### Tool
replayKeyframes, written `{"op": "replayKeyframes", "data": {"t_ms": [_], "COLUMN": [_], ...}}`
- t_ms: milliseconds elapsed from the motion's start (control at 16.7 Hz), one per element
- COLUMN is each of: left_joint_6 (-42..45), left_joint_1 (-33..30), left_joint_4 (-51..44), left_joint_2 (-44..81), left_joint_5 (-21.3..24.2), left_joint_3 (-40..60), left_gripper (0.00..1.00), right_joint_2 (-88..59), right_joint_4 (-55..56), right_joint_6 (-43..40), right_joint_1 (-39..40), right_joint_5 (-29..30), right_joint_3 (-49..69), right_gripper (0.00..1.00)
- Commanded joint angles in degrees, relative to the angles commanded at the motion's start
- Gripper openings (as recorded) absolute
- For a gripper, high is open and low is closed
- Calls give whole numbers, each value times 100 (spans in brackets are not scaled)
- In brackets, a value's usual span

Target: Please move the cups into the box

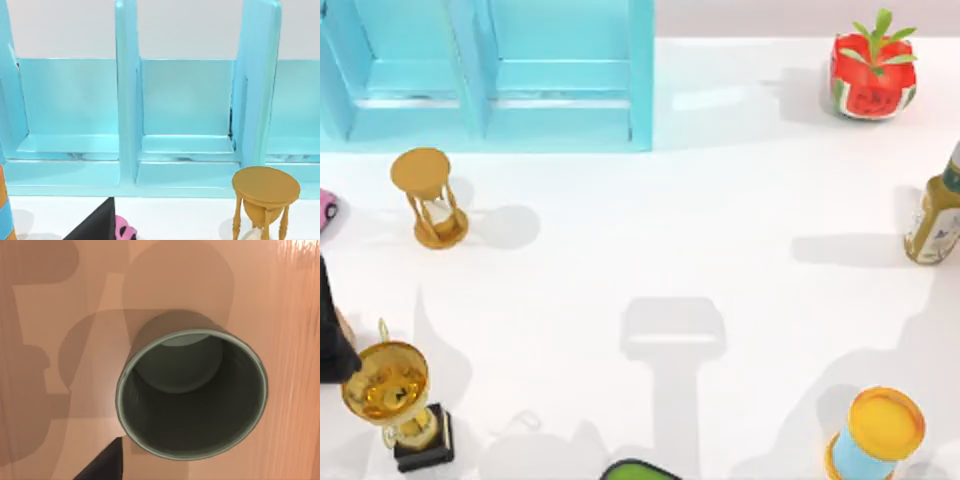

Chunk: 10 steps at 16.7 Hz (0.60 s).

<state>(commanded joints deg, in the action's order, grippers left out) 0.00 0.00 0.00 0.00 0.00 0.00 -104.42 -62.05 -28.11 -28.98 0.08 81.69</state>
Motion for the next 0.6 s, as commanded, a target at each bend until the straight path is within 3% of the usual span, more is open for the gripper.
{"op": "replayKeyframes", "data": {"t_ms": [240,600], "left_joint_6": [0,0], "left_joint_1": [0,0], "left_joint_4": [0,0], "left_joint_2": [0,0], "left_joint_5": [0,0], "left_joint_3": [0,0], "left_gripper": [100,100], "right_joint_2": [-25,-101], "right_joint_4": [-212,-1578], "right_joint_6": [-6,-19], "right_joint_1": [-23,-52], "right_joint_5": [3,4], "right_joint_3": [227,1675], "right_gripper": [100,100]}}
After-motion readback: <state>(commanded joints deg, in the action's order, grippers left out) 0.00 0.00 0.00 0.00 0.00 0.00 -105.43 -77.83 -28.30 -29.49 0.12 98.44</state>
